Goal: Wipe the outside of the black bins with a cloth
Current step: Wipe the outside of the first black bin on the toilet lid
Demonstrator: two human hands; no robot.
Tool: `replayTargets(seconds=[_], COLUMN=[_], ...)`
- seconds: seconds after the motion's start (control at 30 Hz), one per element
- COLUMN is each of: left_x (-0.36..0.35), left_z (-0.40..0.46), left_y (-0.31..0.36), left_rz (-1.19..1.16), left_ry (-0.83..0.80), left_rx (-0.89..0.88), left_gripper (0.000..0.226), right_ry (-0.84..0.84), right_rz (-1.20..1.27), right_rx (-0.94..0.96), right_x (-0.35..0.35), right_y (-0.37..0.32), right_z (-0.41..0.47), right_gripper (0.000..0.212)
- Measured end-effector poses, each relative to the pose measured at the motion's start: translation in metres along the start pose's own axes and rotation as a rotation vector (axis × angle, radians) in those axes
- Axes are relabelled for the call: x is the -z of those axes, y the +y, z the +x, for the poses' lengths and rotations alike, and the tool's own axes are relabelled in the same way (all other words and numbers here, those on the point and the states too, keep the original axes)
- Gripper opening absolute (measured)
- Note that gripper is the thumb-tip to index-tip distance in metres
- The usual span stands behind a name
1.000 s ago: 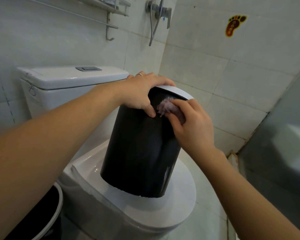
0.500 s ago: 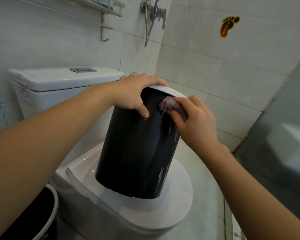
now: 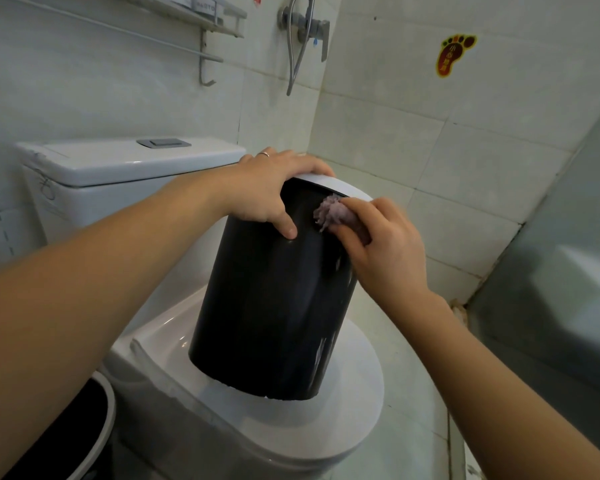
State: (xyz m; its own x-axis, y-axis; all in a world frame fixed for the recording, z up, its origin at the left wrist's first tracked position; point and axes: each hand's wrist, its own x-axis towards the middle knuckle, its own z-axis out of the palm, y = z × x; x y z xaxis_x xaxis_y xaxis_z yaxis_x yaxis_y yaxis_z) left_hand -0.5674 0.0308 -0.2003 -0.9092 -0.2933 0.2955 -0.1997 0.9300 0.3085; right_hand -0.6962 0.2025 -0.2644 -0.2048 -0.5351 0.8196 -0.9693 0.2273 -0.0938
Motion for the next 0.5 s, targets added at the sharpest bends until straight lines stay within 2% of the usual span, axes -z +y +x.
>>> replayTargets(seconds=[0.1,0.23,0.37,0.5], left_x=[0.001,0.001,0.001,0.005], left_z=[-0.002,-0.002,-0.004,-0.006], left_y=[0.0,0.002,0.006,0.008], left_rz=[-0.007,-0.029,-0.033,-0.058], left_ry=[0.008,0.005,0.01,-0.012], left_rx=[0.008,0.012,0.012,0.017], left_gripper=[0.09,0.089,0.089,0.086], right_ry=[-0.079,-0.059,-0.098,-0.065], right_rz=[0.122,0.205,0.237,0.189], right_rx=[-0.035,-0.096,-0.159,-0.102], right_x=[0.001,0.002,0.005,0.009], right_y=[-0.004,-0.004,0.001,0.003], right_z=[-0.008,-0.008,-0.01,-0.013], right_gripper=[0.047,0.031,0.035,0.033])
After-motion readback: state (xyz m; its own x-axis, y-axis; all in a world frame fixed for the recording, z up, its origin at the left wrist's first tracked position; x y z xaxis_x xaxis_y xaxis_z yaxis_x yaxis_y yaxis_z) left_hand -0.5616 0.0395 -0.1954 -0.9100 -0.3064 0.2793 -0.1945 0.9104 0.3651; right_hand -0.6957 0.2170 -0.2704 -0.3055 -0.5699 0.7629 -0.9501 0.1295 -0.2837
